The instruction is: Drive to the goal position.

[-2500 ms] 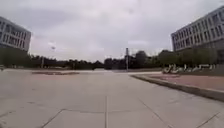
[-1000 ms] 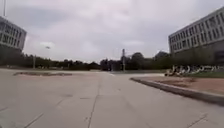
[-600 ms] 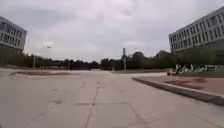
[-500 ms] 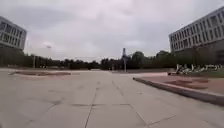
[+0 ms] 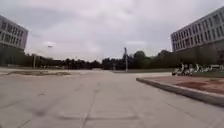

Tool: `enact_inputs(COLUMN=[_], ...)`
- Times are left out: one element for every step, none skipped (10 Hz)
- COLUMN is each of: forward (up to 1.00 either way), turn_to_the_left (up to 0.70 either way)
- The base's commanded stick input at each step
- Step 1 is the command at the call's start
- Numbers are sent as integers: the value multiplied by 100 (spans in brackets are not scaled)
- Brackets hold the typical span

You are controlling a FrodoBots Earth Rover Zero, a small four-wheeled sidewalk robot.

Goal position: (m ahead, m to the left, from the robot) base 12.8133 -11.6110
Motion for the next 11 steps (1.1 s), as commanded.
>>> enact_inputs(forward=[100,100,100,100,100,100,100,100,100,100,100], turn_to_the_left=[0,0,-13,-39,-40,-40,-32,0,0,0,0])
